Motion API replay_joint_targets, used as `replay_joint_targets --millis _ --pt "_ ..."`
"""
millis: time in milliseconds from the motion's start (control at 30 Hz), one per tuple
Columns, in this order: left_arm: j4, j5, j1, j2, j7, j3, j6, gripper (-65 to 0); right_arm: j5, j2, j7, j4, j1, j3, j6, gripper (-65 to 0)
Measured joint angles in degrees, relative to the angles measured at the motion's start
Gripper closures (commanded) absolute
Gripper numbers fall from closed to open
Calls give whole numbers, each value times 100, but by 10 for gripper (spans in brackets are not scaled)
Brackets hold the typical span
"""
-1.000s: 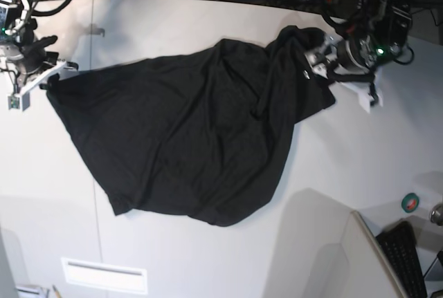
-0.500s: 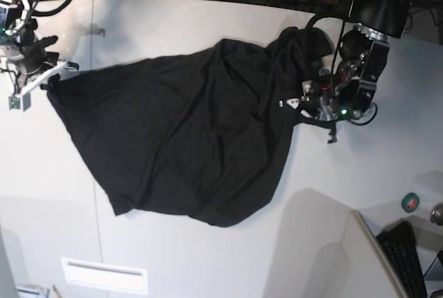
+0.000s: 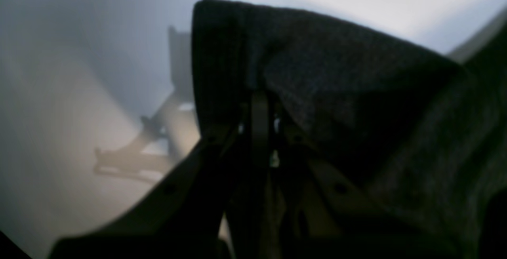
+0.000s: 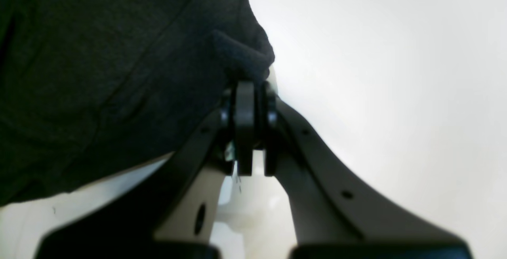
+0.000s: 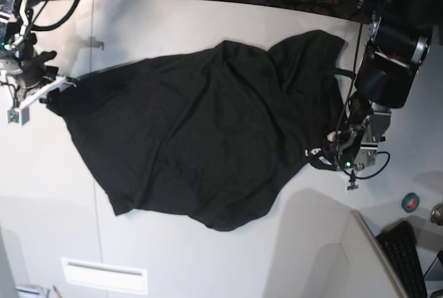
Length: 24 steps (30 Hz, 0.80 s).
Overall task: Layout the t-shirt on the table in an organized manner, then fold the t-shirt properly
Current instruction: 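Lower the left gripper and grasp the shirt edge beside it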
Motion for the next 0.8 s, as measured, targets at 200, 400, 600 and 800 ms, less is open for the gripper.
replay_joint_targets --millis 200,400,600,800 --pt "-1176 542 -763 479 -431 306 42 0 20 -4 0 0 -13 2 0 0" --pt "-210 313 -820 549 229 289 9 0 22 -4 2 7 -24 2 0 0" --pt "2573 -354 317 153 1753 -962 70 0 7 0 -2 11 -39 2 0 0" --pt "4419 -573 999 221 3283 -1027 -33 -387 24 -13 2 11 -26 -9 0 0"
